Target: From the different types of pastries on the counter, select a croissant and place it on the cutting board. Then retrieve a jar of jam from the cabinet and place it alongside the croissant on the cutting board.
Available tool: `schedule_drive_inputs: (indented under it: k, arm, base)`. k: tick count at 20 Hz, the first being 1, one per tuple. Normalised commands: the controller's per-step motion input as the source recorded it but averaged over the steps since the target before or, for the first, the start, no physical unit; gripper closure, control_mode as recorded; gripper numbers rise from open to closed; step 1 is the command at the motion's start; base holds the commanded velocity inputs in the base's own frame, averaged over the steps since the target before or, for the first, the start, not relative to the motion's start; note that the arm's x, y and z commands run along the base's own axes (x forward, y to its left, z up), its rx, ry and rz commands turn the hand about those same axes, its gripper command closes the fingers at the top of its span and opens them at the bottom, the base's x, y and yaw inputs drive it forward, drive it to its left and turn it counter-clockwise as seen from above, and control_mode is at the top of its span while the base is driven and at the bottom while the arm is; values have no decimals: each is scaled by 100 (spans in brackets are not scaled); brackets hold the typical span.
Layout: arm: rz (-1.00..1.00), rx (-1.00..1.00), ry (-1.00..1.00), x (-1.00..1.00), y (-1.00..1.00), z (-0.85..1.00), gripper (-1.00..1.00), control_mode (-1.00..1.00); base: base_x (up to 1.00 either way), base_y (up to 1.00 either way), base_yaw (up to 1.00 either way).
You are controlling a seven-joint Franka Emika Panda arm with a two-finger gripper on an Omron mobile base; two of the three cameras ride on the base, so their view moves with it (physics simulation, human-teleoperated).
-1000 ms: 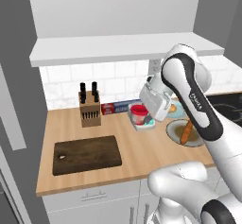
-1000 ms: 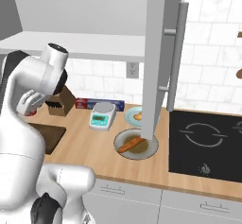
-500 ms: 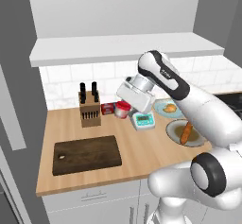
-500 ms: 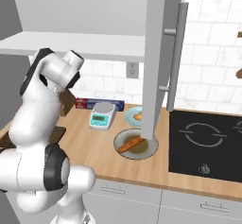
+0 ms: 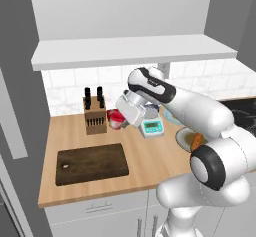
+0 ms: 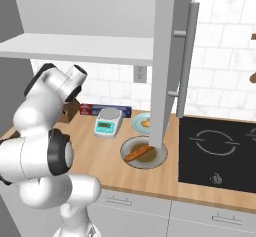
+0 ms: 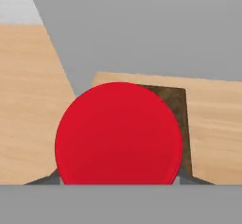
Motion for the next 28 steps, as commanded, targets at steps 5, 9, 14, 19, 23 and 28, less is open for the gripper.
schedule_drive_inputs:
  k: [5, 9, 14, 19, 23, 28]
  arm:
    - [-35, 2, -20, 14, 37, -42, 100, -100]
    - [0, 1, -4, 18, 9, -57, 100, -100]
    - [27, 0, -4, 35, 0, -65, 100, -100]
    - [26, -3, -1, 42, -1, -30, 100, -100]
    - [11, -13, 1, 0, -1, 0, 100, -100]
    - [0, -17, 8, -8, 0, 0, 100, -100]
  base:
    - [0, 0, 0]
    - [0, 0, 0]
    - [0, 0, 0]
    - [0, 0, 0]
    - [0, 0, 0]
    - [0, 0, 0]
